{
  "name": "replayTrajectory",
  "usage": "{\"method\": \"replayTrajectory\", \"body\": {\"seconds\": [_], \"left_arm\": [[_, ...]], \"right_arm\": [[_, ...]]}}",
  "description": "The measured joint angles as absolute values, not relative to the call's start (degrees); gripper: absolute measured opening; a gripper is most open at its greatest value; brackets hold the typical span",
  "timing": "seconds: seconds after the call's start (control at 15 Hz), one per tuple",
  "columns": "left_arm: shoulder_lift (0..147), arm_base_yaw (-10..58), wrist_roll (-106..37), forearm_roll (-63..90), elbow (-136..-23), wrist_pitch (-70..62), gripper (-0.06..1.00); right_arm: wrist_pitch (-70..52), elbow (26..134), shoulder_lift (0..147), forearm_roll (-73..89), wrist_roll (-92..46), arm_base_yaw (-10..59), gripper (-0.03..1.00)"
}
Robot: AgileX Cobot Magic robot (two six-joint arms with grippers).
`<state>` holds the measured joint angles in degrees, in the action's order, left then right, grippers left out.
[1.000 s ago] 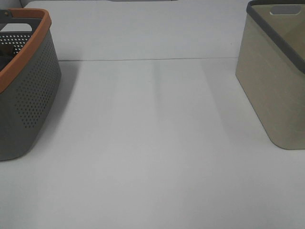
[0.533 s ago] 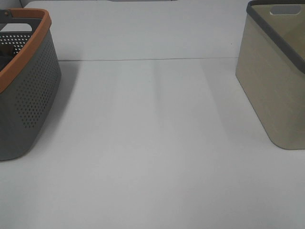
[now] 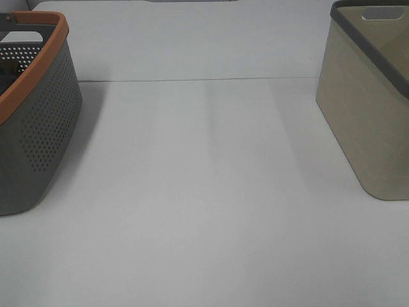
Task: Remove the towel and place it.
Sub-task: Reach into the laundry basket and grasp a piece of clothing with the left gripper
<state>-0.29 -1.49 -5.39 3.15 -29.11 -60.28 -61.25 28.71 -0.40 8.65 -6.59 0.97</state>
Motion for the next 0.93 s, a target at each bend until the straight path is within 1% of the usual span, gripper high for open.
{"method": "replayTrajectory", "body": {"seconds": [0.93], "left_arm": [[-0.3, -1.5, -5.4, 3.2, -29.1, -60.3, 0.8]], "right_arm": [[-61.2, 28.7, -0.4, 8.7, -6.6, 1.0, 0.76]]}}
